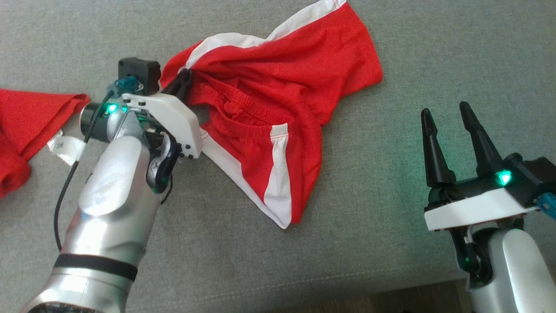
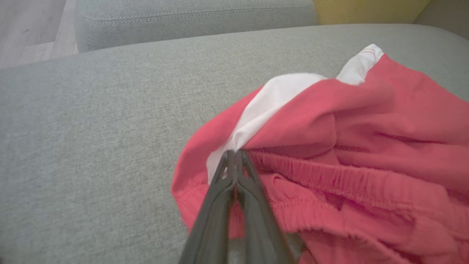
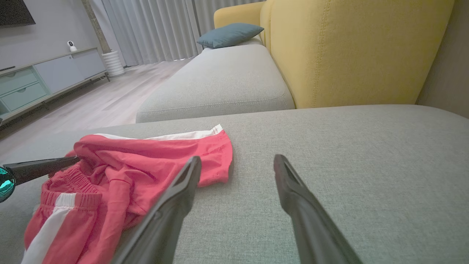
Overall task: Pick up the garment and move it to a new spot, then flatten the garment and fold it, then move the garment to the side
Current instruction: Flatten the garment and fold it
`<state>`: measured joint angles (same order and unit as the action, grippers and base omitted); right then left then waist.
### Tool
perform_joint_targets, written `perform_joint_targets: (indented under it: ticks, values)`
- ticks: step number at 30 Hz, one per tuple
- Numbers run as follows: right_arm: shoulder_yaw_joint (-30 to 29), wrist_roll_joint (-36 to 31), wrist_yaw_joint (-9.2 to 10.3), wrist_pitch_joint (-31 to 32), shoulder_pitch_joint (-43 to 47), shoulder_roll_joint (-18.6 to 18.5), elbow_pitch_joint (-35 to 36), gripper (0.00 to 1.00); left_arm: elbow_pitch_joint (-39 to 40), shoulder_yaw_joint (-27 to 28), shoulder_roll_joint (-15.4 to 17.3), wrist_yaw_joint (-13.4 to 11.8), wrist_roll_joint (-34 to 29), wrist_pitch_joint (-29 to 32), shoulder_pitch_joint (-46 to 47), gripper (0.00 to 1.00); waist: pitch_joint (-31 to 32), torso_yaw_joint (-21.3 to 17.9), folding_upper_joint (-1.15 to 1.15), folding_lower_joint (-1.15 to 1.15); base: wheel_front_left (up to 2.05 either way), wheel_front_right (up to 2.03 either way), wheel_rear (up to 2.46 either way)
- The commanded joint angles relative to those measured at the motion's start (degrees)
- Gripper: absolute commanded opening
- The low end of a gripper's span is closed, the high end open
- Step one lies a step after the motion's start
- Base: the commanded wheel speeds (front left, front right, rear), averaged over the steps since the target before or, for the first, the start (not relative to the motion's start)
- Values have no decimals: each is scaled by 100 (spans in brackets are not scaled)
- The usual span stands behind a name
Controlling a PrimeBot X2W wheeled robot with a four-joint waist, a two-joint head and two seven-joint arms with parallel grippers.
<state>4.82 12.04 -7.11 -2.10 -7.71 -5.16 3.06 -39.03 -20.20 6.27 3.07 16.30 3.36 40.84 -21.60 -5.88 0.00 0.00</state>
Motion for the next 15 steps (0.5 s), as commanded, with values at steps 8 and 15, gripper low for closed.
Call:
perform_joint_targets:
  ticks: [8, 15]
  values:
    - [39, 31, -37, -76, -159, -24, 105, 100, 22, -78, 165, -36, -170, -370, 344, 0, 42, 65, 0, 0, 0, 0, 0]
    - [-42, 83, -37, -52, -257, -116, 105, 100, 341, -195, 192, -154, -291, -640, 284, 0, 101, 184, 0, 0, 0, 0, 0]
